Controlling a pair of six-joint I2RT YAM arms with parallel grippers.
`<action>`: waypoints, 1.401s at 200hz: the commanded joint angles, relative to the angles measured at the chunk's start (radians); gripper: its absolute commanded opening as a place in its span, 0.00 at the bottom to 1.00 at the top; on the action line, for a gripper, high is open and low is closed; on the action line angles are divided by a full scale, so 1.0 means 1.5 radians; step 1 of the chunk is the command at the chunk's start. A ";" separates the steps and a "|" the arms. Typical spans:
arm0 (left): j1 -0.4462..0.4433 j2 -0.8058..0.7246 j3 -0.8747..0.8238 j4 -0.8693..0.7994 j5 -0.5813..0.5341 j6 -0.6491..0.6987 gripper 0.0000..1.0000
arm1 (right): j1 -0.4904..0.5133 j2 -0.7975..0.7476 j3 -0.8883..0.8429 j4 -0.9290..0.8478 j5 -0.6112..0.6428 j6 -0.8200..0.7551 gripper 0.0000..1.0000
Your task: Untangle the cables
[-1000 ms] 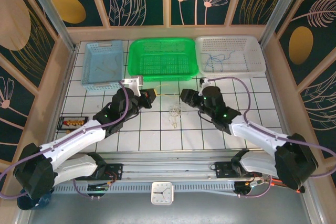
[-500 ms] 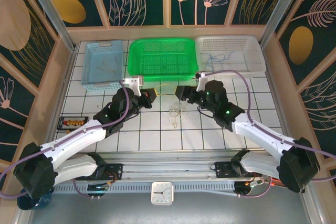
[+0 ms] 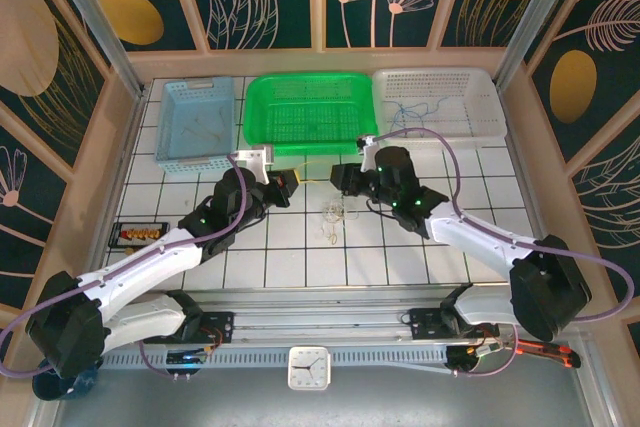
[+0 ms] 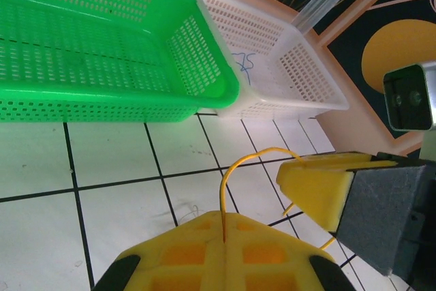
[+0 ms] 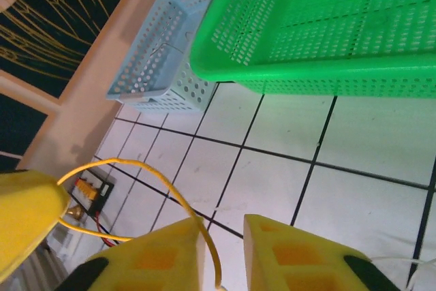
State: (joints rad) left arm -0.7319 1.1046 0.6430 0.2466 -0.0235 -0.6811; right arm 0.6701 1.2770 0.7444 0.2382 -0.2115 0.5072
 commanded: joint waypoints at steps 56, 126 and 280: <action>-0.003 0.014 -0.016 0.050 0.030 0.003 0.30 | -0.049 -0.054 -0.038 0.054 -0.022 0.030 0.00; -0.003 0.017 -0.035 0.077 0.042 -0.009 0.72 | -0.071 -0.062 -0.076 0.121 -0.015 0.106 0.00; -0.003 0.125 -0.076 0.287 0.078 -0.055 0.79 | -0.063 -0.053 -0.098 0.296 -0.067 0.262 0.00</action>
State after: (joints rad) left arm -0.7334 1.2617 0.5415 0.5507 0.0818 -0.7269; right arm 0.5686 1.2087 0.6083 0.5835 -0.2939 0.8471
